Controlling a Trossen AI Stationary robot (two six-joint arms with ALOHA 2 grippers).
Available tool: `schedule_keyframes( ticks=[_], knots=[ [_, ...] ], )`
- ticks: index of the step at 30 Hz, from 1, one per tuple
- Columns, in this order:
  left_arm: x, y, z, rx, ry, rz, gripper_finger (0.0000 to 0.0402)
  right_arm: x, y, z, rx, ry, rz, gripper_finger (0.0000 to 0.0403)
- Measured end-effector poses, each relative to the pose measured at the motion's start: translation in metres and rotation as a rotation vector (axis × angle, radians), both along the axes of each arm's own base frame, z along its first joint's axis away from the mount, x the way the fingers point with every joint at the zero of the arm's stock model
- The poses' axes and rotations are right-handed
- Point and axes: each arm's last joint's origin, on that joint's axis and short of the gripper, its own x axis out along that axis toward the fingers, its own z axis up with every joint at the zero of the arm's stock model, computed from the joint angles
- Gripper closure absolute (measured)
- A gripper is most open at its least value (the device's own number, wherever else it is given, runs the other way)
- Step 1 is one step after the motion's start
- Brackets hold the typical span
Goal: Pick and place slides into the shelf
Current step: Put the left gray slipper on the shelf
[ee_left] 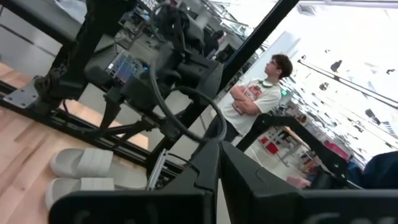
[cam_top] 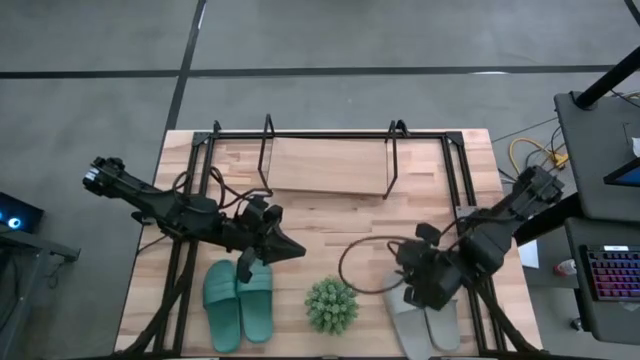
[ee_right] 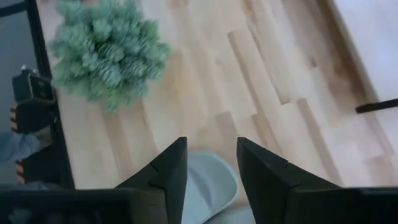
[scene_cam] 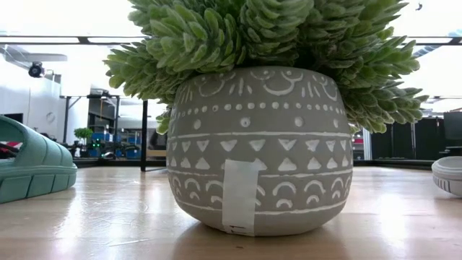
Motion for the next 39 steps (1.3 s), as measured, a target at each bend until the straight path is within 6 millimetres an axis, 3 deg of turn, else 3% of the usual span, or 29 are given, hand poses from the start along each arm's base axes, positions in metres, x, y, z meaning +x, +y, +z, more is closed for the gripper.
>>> schedule_keyframes(
  ticks=[14, 22, 30, 39],
  knots=[
    [-0.001, -0.001, 0.0, 0.006, -0.001, -0.03, 0.0402, -0.015, 0.038, -0.014, 0.042, 0.019, 0.012, 0.0169],
    [-0.001, -0.001, 0.0, 0.007, -0.003, -0.041, 0.0402, -0.011, 0.061, -0.037, 0.039, 0.12, 0.089, 0.0126],
    [-0.001, -0.001, -0.001, 0.012, 0.004, -0.048, 0.0402, -0.011, 0.082, -0.063, 0.024, 0.219, 0.098, 0.011],
    [-0.001, -0.001, 0.0, 0.009, 0.002, -0.052, 0.0402, -0.004, 0.096, -0.087, 0.055, 0.332, 0.116, 0.012]
  ],
)
